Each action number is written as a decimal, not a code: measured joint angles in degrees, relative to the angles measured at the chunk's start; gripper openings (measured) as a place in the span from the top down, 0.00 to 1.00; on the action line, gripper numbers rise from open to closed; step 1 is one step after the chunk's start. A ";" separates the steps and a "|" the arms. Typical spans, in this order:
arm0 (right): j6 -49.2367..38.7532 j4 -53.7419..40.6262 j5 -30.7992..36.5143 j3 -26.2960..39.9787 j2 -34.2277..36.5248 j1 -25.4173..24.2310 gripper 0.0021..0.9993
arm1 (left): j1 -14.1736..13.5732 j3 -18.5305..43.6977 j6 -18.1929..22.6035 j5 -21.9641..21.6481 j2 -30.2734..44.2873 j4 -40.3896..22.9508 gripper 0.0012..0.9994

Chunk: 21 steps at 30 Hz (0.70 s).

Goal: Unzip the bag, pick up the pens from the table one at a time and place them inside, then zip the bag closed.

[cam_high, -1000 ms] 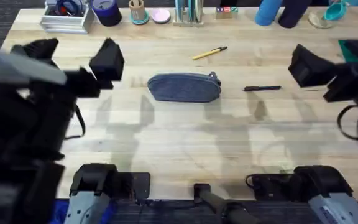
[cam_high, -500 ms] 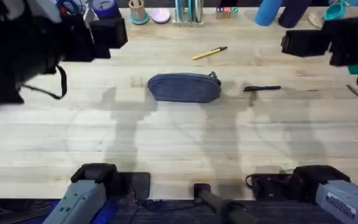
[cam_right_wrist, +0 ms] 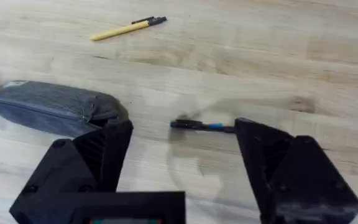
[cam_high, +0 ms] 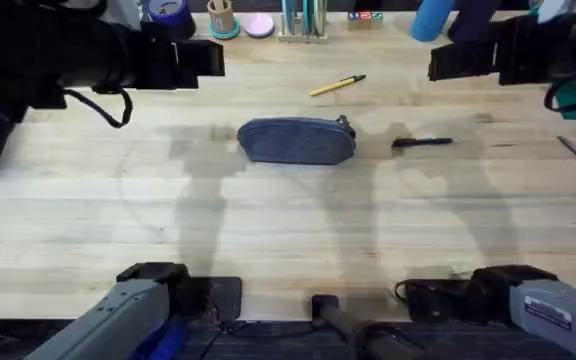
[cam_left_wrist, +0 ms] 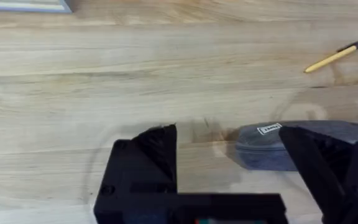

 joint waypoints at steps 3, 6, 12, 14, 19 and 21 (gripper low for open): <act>0.00 -0.09 0.00 0.00 0.02 0.00 0.00 | 0.00 0.00 -0.02 0.00 0.32 -0.37 0.01; 0.00 -0.39 0.00 0.02 0.02 0.00 0.00 | 0.00 0.02 -0.15 0.00 0.29 -1.79 0.01; 0.00 -0.75 0.00 0.02 0.02 0.00 0.00 | 0.00 0.02 -0.18 0.02 0.29 -3.23 0.01; 0.00 -0.75 0.00 0.02 0.02 0.00 0.00 | 0.00 0.02 0.11 0.02 0.29 -3.23 0.01; 0.00 -0.75 0.02 0.02 0.02 0.00 0.00 | 0.14 0.02 6.75 1.30 0.29 -3.81 0.01; 0.00 -0.73 0.01 0.02 0.02 0.00 0.00 | 0.83 0.02 10.78 3.36 0.29 -4.07 0.01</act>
